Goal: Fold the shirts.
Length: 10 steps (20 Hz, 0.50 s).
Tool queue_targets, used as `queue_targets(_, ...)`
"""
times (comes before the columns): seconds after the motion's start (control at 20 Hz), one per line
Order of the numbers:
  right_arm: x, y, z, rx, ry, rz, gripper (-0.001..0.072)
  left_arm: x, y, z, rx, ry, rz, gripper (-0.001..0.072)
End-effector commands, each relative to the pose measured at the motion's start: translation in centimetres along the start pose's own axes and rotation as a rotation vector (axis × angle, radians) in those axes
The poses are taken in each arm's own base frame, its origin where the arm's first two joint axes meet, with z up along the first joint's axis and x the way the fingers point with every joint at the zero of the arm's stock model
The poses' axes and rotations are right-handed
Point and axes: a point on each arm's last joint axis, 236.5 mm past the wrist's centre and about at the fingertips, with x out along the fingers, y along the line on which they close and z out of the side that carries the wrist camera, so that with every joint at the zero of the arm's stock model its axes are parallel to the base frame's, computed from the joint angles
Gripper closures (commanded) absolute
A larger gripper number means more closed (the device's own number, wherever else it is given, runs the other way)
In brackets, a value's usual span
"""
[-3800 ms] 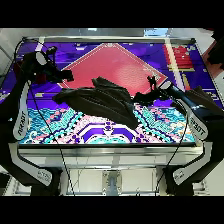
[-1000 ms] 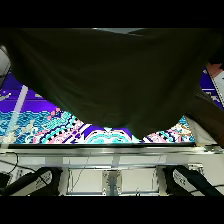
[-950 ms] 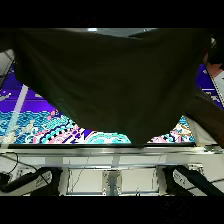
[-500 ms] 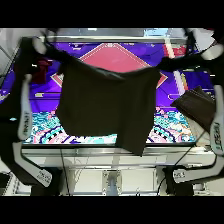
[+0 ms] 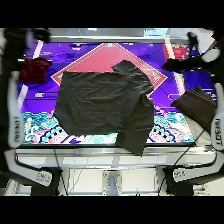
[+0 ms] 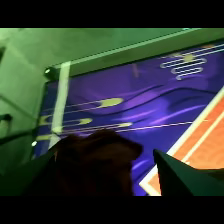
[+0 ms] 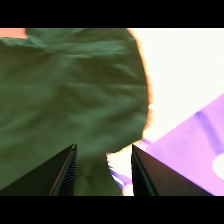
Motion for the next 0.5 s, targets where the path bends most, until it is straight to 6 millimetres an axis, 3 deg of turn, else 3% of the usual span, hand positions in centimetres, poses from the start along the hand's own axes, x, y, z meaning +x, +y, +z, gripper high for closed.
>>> queue_targets(0.0, -8.3, -5.0, -2.4, -0.002, 0.068, -0.177, 0.0329, -6.8, 12.4, -6.1, -0.172, 0.171, 0.199, 0.0003)
queue_targets(0.1, -11.3, -6.5, -4.5, 0.063, 0.086, -0.180, 0.0329, -8.8, 15.7, -12.5, -0.282, 0.293, 0.222, 0.0004)
queue_targets(0.2, -12.1, -7.3, -8.2, 0.135, 0.132, -0.137, 0.0330, -10.1, 15.7, -19.5, -0.349, 0.423, 0.190, 0.0004)
queue_targets(0.35, -9.3, -5.7, -15.2, 0.296, 0.210, 0.049, 0.0329, -11.7, 11.2, -30.5, -0.497, 0.654, 0.055, 0.0005)
queue_targets(0.45, -6.4, -3.6, -20.6, 0.429, 0.295, 0.173, 0.0329, -12.5, 6.8, -35.8, -0.647, 0.795, -0.065, 0.0004)
